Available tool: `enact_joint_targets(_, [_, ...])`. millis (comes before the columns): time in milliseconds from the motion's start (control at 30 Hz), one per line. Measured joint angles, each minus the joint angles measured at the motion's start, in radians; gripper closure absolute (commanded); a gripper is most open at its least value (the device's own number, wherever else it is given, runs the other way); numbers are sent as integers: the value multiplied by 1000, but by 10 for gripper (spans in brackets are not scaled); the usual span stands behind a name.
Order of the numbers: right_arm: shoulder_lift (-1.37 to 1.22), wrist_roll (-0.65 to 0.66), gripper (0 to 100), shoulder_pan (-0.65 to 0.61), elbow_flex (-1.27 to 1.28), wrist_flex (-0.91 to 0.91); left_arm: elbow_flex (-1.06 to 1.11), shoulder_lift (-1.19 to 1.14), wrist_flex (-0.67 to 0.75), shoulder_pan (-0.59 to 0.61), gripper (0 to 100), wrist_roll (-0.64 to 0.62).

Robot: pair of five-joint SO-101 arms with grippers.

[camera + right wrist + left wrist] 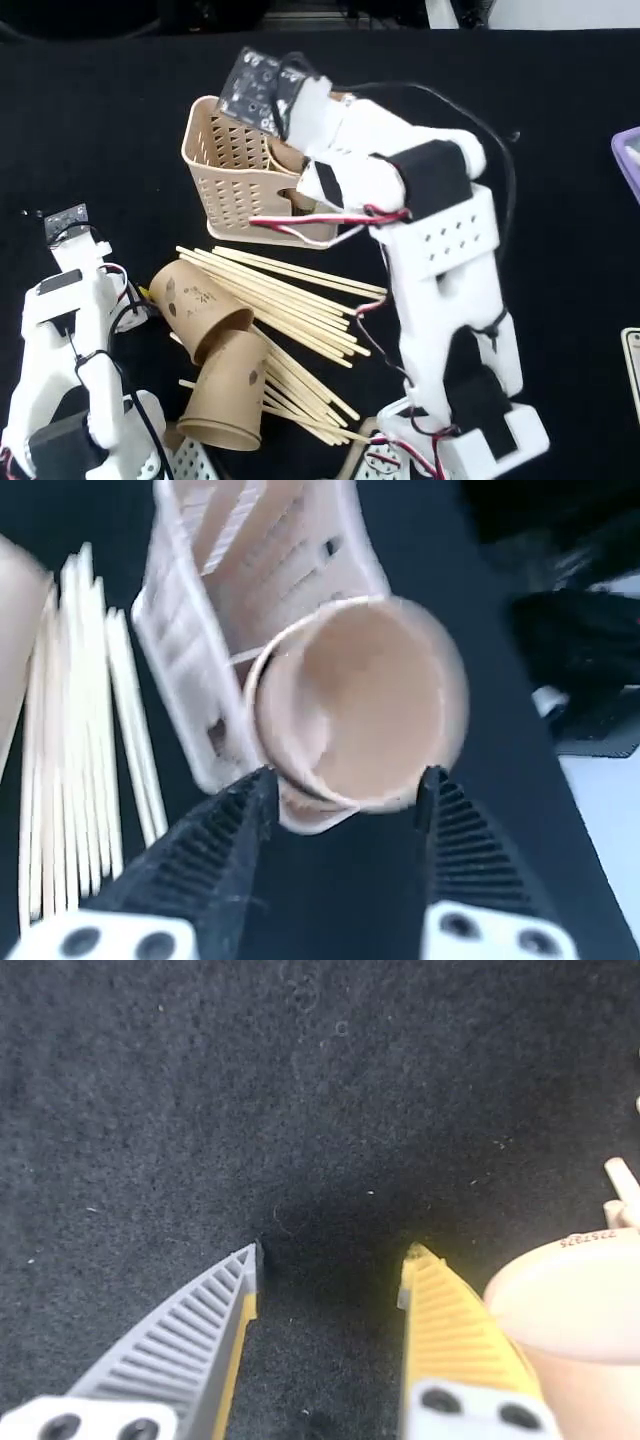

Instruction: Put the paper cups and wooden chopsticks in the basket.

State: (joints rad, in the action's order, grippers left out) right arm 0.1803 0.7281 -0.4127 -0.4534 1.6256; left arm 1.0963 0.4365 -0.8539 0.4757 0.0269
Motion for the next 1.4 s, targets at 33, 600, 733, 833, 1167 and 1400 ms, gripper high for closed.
enact_joint_targets(33, [11,-29,766,0,0,-18,0,0,0,0,766,0])
enact_joint_targets(600, [3,-496,762,94,210,-221,0,0,0,0,766,0])
enact_joint_targets(733, [-14,-516,765,91,233,-236,0,0,0,0,766,0])
enact_joint_targets(833, [-29,-517,765,94,241,-242,0,0,0,0,766,0])
enact_joint_targets(1167, [-133,-520,992,97,272,-245,0,0,0,0,766,0])
enact_joint_targets(1400, [-141,-485,988,92,255,-279,0,0,0,0,766,0])
